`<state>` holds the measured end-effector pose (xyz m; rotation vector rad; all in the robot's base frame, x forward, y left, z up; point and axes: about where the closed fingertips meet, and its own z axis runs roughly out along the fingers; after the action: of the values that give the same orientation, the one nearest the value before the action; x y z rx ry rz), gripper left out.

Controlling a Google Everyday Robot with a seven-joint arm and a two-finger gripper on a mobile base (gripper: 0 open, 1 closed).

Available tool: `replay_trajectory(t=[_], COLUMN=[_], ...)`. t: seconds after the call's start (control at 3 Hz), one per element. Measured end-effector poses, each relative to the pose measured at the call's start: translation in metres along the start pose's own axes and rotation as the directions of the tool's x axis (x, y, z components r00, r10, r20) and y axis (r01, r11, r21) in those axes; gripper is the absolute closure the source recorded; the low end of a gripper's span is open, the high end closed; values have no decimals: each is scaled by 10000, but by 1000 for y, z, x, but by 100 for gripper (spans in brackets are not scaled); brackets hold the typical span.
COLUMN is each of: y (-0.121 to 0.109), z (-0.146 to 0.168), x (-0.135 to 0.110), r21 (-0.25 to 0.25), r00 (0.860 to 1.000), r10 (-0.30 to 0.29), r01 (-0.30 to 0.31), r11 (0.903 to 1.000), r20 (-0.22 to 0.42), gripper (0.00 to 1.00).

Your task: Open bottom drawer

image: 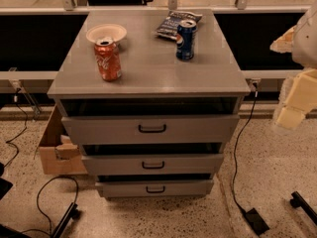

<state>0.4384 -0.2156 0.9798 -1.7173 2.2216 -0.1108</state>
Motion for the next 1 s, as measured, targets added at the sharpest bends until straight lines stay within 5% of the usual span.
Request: replay_trajectory(t=[0.33, 1.0], y=[1, 52], z=[3, 63], x=[-3, -5], r21=[56, 61], r00=[10000, 9948], r10=[-3, -80], r01=[3, 74], r11=[10000, 10000], r20=[82, 1013], gripper=[0, 0])
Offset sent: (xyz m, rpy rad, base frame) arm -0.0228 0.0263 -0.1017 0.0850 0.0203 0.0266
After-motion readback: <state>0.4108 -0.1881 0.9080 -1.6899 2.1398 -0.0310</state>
